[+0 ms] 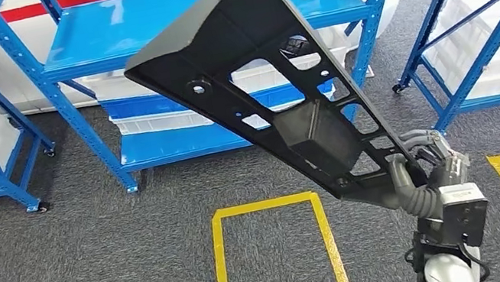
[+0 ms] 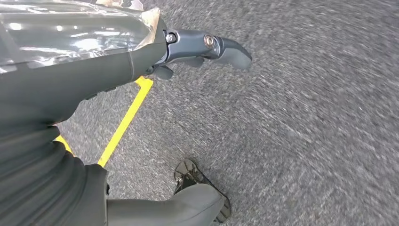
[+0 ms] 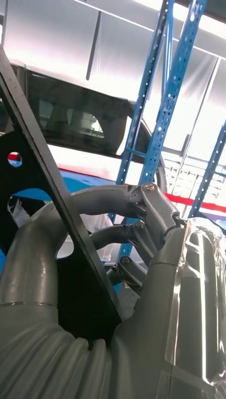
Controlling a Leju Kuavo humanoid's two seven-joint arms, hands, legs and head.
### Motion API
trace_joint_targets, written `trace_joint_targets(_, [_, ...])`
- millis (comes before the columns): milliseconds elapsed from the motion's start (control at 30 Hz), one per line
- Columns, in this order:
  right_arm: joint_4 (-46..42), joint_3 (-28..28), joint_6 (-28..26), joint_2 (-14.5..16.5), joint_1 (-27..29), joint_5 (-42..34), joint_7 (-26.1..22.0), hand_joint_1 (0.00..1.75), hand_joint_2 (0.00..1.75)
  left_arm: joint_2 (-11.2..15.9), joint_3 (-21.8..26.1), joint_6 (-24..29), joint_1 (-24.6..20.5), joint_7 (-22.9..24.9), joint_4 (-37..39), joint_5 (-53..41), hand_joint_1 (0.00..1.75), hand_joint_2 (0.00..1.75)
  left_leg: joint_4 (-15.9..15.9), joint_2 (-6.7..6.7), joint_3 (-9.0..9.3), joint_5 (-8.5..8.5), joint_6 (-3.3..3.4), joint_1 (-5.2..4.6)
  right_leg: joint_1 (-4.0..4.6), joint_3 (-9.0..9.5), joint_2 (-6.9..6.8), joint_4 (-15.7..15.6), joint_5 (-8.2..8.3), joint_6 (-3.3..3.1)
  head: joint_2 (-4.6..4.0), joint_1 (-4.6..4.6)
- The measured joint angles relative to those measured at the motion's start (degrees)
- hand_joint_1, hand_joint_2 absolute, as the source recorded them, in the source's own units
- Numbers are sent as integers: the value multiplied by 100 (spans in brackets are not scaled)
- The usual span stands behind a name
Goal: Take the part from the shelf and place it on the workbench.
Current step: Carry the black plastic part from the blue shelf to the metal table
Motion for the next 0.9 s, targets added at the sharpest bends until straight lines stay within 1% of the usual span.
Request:
trace_joint_targets(33, [1,-7,-26,-24,12,-5,-7,175,175,2,0,-26,3,-3,-1,-11,0,175,3,6,-106,84,4,2,-11,-64,2,367,-273,-12,0,24])
trace_joint_targets(67, [2,-19,-55,-50,32,-12,-15,175,175,2,0,-53,7,-5,-1,-27,0,175,7,14,-206,171,-10,3,-28,-96,2,734,-442,12,0,27])
trace_joint_targets(100, [3,-36,-83,-74,53,-22,-23,175,175,2,-1,-75,8,-7,-1,-42,0,175,14,23,-312,258,-21,5,-47,-76,2,1007,-471,71,-1,28])
trace_joint_targets(133, [3,-56,-109,-96,71,-36,-31,175,175,2,-1,-91,8,-8,-1,-55,0,175,24,32,-422,346,-38,9,-66,5,2,1130,-375,156,-1,30])
trace_joint_targets(167, [2,-78,-132,-116,86,-50,-37,175,175,3,-2,-104,8,-9,-1,-64,0,175,43,38,-536,430,-63,19,-91,171,2,1067,-218,244,-1,29])
trace_joint_targets(200, [1,-96,-153,-133,97,-61,-41,175,175,5,-3,-118,8,-9,-1,-72,0,175,75,41,-649,504,-95,28,-118,431,1,801,-97,310,-1,30])
trace_joint_targets(233, [-4,-110,-170,-146,105,-68,-44,175,175,13,-4,-134,8,-9,-2,-80,0,175,121,39,-750,568,-133,28,-128,781,4,357,-105,336,-1,32])
trace_joint_targets(267, [-15,-120,-182,-156,115,-70,-46,175,175,20,-6,-148,8,-9,-3,-91,0,175,164,38,-825,626,-171,25,-121,1083,11,-108,-206,307,-1,30])
trace_joint_targets(300, [-25,-129,-191,-163,128,-72,-48,175,175,26,-7,-158,9,-10,-4,-99,0,175,189,36,-871,686,-202,15,-107,1296,15,-467,-333,258,-1,25])
trace_joint_targets(333, [-36,-136,-197,-169,142,-74,-50,175,175,36,-8,-163,12,-11,-5,-106,0,175,194,33,-899,749,-225,6,-80,1393,20,-670,-438,196,0,19])
trace_joint_targets(367, [-42,-144,-200,-174,161,-78,-52,175,175,42,-9,-162,20,-12,-5,-110,0,175,187,33,-914,811,-247,12,-80,1356,17,-699,-447,129,-1,10])
trace_joint_targets(400, [-42,-151,-201,-179,178,-81,-52,175,175,48,-9,-162,32,-12,-5,-110,0,175,203,28,-941,796,-268,27,-92,1303,4,-664,-402,72,-1,5])
trace_joint_targets(433, [-43,-157,-202,-183,192,-83,-52,175,175,53,-9,-162,44,-11,-5,-110,0,175,294,21,-984,655,-290,43,-99,1241,-7,-640,-348,0,-1,3])
trace_joint_targets(467, [-43,-163,-202,-185,203,-83,-51,175,175,54,-9,-162,55,-11,-5,-110,0,175,490,12,-1044,395,-314,57,-107,1171,-19,-633,-280,-66,-1,-6])
trace_joint_targets(500, [-44,-169,-202,-187,209,-83,-51,175,175,54,-9,-162,58,-11,-5,-110,0,175,796,2,-1118,47,-333,64,-96,1096,-26,-628,-206,-115,-1,-11])
trace_joint_targets(533, [-45,-174,-203,-188,213,-83,-51,175,175,57,-9,-162,57,-11,-5,-110,0,175,1191,-4,-1192,-286,-345,64,-76,1018,-28,-624,-127,-144,-1,-15])
trace_joint_targets(567, [-45,-178,-206,-190,219,-84,-51,175,175,61,-9,-164,55,-12,-5,-113,0,175,1586,-9,-1242,-504,-349,64,-55,933,-29,-617,-45,-154,0,-21])
trace_joint_targets(600, [-45,-182,-213,-192,228,-85,-51,175,175,64,-9,-167,53,-13,-5,-117,0,175,1888,-10,-1244,-578,-341,63,-33,843,-30,-610,34,-158,0,-20])
trace_joint_targets(633, [-46,-186,-223,-194,242,-85,-51,175,175,68,-10,-172,52,-13,-5,-121,0,175,2026,-11,-1165,-520,-318,60,-10,750,-30,-601,109,-157,0,-22])
trace_joint_targets(667, [-54,-191,-237,-196,259,-85,-51,175,175,68,-10,-176,51,-14,-5,-126,0,175,1925,-16,-969,-375,-275,53,11,652,-29,-593,182,-155,1,-23])
trace_joint_targets(700, [-71,-197,-249,-197,276,-82,-51,175,175,69,-11,-181,48,-15,-5,-132,0,175,1649,-28,-693,-246,-221,41,30,570,-26,-589,247,-152,1,-23])
trace_joint_targets(733, [-100,-205,-261,-197,295,-79,-51,175,175,75,-13,-188,41,-19,-7,-139,0,175,1212,-42,-339,-229,-148,19,44,504,-25,-584,308,-140,1,-21])
trace_joint_targets(767, [-137,-216,-275,-197,312,-75,-51,175,175,79,-15,-194,32,-25,-8,-149,0,175,749,-55,-8,-279,-97,-3,53,459,-28,-581,364,-121,1,-18])
trace_joint_targets(800, [-175,-228,-290,-197,325,-71,-51,175,175,83,-19,-201,24,-33,-10,-160,0,175,423,-65,208,-349,-63,-33,51,439,-34,-584,416,-90,0,-14])
trace_joint_targets(833, [-209,-239,-304,-197,338,-69,-51,175,175,87,-23,-205,18,-41,-13,-168,0,175,204,-70,336,-415,-42,-61,38,426,-42,-589,466,-52,0,-18])
trace_joint_targets(867, [-238,-248,-319,-196,352,-69,-51,175,175,86,-28,-208,18,-46,-13,-173,0,175,133,-69,351,-394,-40,-85,25,419,-49,-599,516,-17,-1,-27])
trace_joint_targets(900, [-268,-261,-333,-195,375,-68,-51,175,175,84,-33,-210,20,-50,-14,-176,0,175,113,-58,308,-323,-18,-85,20,403,-51,-596,550,19,-1,-35])
